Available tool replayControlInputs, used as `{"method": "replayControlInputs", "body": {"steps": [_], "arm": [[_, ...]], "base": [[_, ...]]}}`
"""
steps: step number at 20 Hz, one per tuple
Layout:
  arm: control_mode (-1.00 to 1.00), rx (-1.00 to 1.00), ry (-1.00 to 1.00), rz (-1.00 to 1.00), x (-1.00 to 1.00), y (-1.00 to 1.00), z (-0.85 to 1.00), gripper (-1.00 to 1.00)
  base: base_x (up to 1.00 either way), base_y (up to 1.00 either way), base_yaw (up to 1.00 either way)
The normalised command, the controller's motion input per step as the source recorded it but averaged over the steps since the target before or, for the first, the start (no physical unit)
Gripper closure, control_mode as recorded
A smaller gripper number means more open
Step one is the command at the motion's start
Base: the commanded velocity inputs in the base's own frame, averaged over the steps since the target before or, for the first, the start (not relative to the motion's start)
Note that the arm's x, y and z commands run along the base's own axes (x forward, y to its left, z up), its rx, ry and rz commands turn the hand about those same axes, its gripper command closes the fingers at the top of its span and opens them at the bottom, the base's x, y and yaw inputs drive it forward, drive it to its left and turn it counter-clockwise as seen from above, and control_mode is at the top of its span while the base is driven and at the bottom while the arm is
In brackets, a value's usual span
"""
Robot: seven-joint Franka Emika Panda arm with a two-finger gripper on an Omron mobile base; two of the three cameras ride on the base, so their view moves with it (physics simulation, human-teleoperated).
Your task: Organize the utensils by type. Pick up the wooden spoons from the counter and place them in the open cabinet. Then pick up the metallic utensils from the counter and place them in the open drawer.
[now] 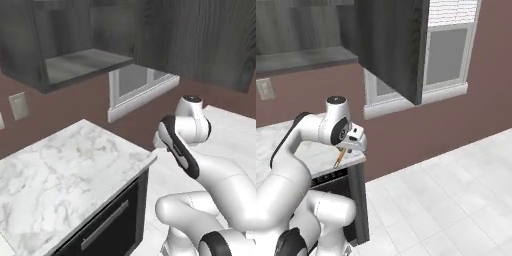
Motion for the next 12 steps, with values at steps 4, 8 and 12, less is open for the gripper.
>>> {"method": "replayControlInputs", "body": {"steps": [4,8,12], "arm": [[1.0,0.0,0.0,0.0,0.0,0.0,0.0,1.0],[1.0,0.0,0.0,0.0,0.0,0.0,0.0,1.0],[1.0,0.0,0.0,0.0,0.0,0.0,0.0,1.0]], "base": [[0.68,-0.33,0.58],[0.26,-0.41,0.73],[0.04,-0.47,0.72]]}}
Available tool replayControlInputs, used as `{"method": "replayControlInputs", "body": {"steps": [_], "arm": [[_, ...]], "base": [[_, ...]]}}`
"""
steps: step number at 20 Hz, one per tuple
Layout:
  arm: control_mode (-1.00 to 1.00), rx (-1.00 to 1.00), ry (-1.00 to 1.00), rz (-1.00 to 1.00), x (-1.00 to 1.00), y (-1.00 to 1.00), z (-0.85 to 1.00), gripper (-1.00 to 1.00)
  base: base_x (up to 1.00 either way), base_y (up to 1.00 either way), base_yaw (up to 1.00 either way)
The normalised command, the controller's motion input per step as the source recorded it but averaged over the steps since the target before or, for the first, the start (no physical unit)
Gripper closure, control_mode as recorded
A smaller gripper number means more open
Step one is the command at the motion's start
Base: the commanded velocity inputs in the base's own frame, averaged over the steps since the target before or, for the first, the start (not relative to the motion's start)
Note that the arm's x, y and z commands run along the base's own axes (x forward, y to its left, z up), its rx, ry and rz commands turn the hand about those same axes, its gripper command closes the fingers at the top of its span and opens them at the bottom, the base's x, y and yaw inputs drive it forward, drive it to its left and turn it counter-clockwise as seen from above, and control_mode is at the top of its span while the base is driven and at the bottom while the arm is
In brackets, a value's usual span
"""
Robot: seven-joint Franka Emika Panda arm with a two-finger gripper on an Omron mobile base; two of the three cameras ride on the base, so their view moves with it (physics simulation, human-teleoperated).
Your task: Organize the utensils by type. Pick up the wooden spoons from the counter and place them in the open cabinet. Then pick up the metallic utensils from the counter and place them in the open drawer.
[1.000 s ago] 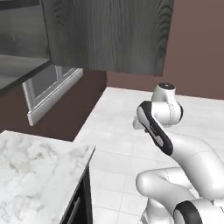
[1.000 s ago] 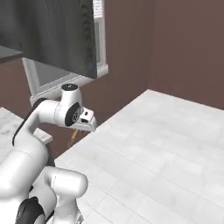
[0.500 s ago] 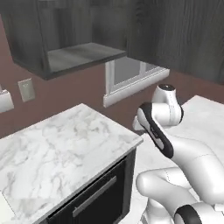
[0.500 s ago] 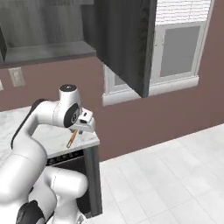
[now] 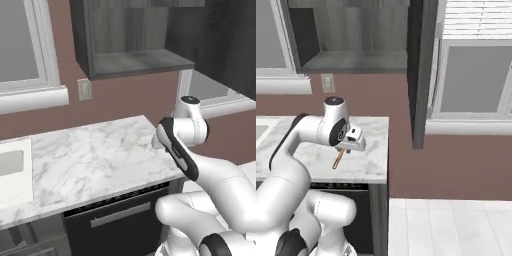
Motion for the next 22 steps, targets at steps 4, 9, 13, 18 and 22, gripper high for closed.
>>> {"method": "replayControlInputs", "body": {"steps": [4,9,13,18,22], "arm": [[1.0,0.0,0.0,0.0,0.0,0.0,0.0,1.0],[1.0,0.0,0.0,0.0,0.0,0.0,0.0,1.0],[1.0,0.0,0.0,0.0,0.0,0.0,0.0,1.0],[1.0,0.0,0.0,0.0,0.0,0.0,0.0,1.0],[1.0,0.0,0.0,0.0,0.0,0.0,0.0,1.0]], "base": [[0.45,-0.26,0.34],[0.71,-0.24,0.15],[0.56,-0.33,0.0],[0.17,-0.13,0.0],[0.0,0.0,0.0]]}}
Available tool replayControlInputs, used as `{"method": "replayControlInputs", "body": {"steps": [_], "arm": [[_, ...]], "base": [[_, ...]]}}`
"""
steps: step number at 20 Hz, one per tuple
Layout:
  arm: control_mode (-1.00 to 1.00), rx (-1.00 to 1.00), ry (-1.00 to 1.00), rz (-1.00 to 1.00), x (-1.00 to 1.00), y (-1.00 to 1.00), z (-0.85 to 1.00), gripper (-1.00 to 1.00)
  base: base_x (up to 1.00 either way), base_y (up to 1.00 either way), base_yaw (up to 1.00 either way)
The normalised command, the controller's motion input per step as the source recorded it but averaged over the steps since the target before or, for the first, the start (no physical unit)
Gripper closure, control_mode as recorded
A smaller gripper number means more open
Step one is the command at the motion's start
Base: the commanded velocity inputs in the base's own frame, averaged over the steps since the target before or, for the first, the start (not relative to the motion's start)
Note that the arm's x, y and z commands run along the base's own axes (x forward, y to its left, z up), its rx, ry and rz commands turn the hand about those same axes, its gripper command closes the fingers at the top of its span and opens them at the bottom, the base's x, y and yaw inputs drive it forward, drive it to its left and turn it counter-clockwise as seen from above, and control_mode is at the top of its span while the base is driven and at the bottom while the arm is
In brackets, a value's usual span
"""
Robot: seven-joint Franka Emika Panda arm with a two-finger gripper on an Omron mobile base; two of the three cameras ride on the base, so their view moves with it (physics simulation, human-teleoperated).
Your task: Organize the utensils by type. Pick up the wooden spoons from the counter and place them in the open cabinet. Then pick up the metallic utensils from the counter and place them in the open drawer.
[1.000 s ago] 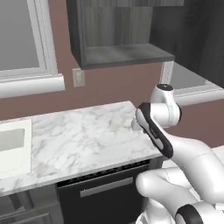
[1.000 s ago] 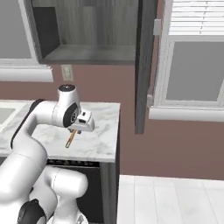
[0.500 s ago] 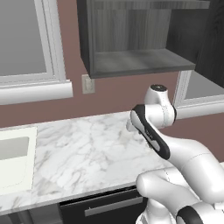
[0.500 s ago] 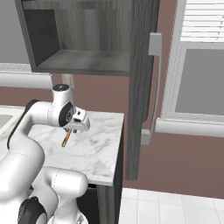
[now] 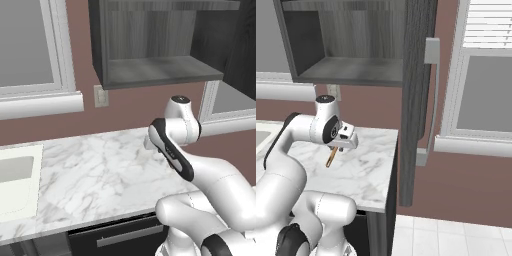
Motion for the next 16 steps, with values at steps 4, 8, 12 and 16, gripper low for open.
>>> {"method": "replayControlInputs", "body": {"steps": [4,8,12,16], "arm": [[1.0,0.0,0.0,0.0,0.0,0.0,0.0,1.0],[1.0,0.0,0.0,0.0,0.0,0.0,0.0,1.0],[1.0,0.0,0.0,0.0,0.0,0.0,0.0,1.0],[-1.0,0.01,-0.05,0.09,0.0,0.0,0.11,1.0]], "base": [[0.0,0.0,0.0],[0.0,0.0,0.0],[0.0,0.0,0.0],[0.0,0.0,0.01]]}}
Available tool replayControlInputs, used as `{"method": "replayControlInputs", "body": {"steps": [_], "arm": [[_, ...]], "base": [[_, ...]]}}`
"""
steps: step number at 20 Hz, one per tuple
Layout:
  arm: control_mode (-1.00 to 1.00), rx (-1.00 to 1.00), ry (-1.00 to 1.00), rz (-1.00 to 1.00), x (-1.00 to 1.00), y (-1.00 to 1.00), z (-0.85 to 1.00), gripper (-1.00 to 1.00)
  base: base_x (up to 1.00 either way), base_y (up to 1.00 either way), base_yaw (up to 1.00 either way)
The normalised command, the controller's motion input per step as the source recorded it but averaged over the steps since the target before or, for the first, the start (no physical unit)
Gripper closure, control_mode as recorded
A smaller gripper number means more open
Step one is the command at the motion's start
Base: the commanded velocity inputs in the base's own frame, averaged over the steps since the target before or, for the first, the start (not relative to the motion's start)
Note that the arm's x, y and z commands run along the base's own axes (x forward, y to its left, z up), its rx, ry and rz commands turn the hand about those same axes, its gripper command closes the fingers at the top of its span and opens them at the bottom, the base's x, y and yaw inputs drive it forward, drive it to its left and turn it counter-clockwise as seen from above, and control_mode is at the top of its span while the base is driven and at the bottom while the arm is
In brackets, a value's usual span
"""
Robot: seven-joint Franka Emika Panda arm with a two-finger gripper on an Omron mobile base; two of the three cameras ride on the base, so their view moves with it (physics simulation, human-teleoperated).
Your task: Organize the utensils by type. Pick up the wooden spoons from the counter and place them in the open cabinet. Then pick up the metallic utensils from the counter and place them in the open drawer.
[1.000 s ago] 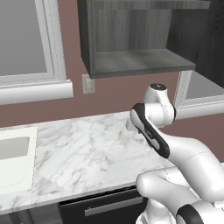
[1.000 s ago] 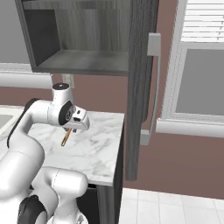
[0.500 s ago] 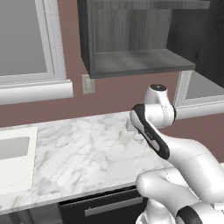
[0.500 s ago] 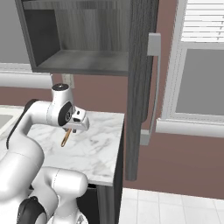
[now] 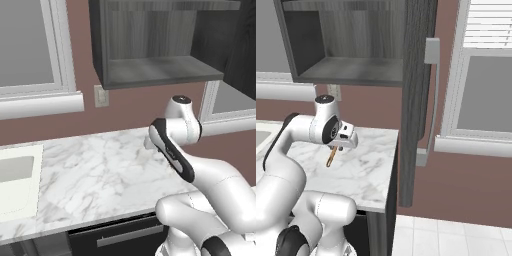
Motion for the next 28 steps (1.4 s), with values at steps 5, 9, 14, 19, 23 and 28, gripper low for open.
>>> {"method": "replayControlInputs", "body": {"steps": [5,9,14,19,23,28], "arm": [[-1.0,-0.02,-0.14,0.33,0.01,0.0,0.33,1.0],[-1.0,-0.22,-0.13,0.39,0.01,0.04,0.42,1.0],[-1.0,-0.36,-0.23,0.52,0.06,0.01,0.51,1.0],[-1.0,-0.4,-0.35,0.57,0.01,0.0,0.6,1.0],[-1.0,-0.3,-0.39,0.56,0.0,-0.02,0.67,1.0],[-1.0,-0.28,-0.2,0.35,0.09,-0.01,0.59,1.0]], "base": [[0.0,0.0,0.0],[0.0,0.0,0.0],[0.0,0.0,0.0],[0.0,0.0,0.0],[0.0,0.0,0.0],[0.0,0.0,0.0]]}}
